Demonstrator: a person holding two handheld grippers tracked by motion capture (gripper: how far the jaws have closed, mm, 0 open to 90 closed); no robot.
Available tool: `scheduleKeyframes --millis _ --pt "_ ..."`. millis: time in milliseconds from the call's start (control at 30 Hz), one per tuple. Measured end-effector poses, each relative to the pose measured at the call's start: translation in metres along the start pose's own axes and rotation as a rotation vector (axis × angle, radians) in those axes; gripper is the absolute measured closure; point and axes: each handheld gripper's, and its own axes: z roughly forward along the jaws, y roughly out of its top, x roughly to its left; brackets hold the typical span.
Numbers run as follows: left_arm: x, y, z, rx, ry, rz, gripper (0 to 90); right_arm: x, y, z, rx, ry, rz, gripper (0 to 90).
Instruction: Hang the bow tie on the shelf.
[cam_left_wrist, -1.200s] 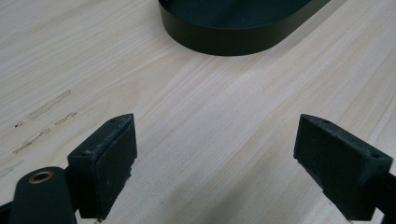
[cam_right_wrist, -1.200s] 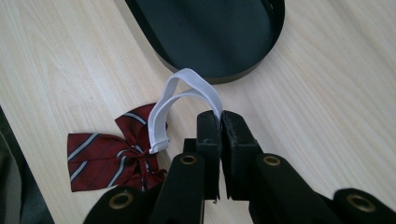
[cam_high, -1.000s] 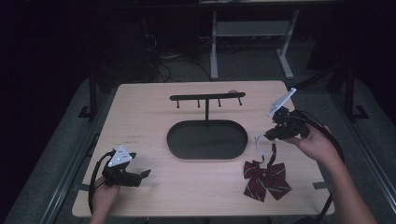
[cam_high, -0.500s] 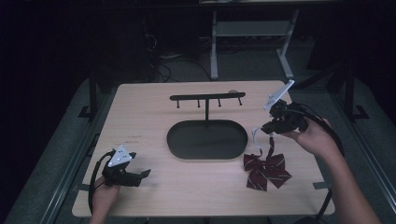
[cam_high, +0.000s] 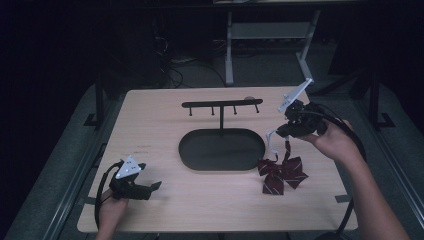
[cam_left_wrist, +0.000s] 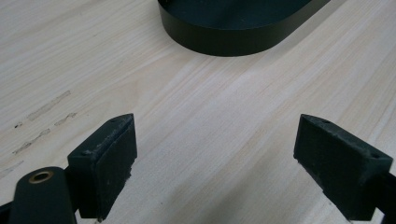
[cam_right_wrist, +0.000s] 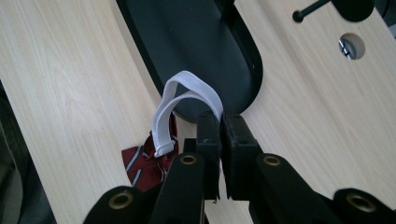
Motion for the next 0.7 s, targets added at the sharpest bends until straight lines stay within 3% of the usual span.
scheduleKeyframes --millis 700 --pt "0.000 0.000 0.000 -0.001 -0.002 0.000 13.2 -0.005 0.027 -0.006 -0.010 -0.020 -0.026 85.7"
